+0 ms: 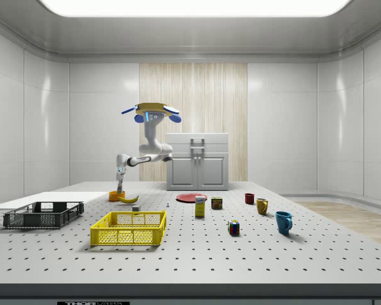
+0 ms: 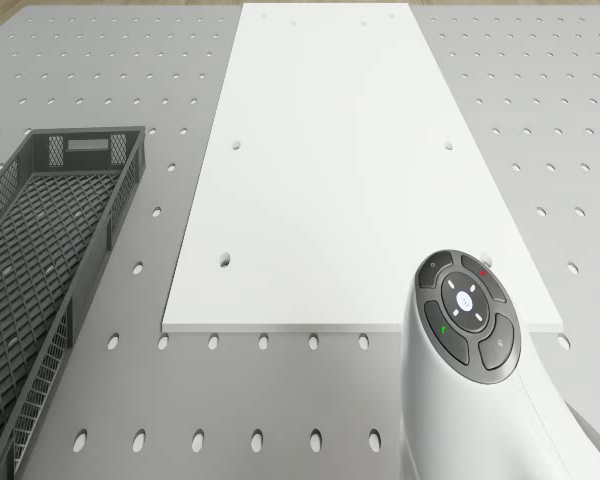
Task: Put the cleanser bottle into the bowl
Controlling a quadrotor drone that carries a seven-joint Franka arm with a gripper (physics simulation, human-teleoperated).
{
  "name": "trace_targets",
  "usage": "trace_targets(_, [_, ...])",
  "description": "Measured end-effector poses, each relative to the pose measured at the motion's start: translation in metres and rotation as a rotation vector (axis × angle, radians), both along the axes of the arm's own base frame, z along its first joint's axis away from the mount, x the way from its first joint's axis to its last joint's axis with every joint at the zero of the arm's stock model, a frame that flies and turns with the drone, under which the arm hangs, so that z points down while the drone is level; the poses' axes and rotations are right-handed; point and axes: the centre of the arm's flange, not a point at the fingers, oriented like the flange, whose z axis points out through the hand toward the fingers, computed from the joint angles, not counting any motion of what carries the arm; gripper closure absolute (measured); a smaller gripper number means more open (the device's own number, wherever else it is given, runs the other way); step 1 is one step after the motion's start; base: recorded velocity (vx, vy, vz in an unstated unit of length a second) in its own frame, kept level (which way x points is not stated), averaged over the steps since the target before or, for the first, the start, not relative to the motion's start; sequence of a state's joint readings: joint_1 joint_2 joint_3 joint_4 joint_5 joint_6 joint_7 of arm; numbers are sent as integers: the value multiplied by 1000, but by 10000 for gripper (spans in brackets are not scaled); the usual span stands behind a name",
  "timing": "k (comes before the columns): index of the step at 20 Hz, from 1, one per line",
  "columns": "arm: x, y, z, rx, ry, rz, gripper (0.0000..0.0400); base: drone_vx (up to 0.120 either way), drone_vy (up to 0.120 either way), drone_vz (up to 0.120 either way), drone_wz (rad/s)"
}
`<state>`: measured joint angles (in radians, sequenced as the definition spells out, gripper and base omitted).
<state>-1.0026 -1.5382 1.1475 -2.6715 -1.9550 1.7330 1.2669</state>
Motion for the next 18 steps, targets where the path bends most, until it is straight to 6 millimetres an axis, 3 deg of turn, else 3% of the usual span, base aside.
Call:
trace_targets(3, [0, -1, 12, -2, 0, 3, 270, 0, 0, 0, 0])
trace_targets(4, [0, 2, 15, 1, 0, -12, 246, 0, 0, 0, 0])
trace_targets(7, [0, -1, 20, -2, 0, 25, 116, 0, 0, 0, 0])
trace_targets(10, [0, -3, 16, -6, 0, 52, 55, 0, 0, 0, 0])
trace_targets(18, [1, -4, -7, -9, 1, 80, 7, 0, 0, 0, 0])
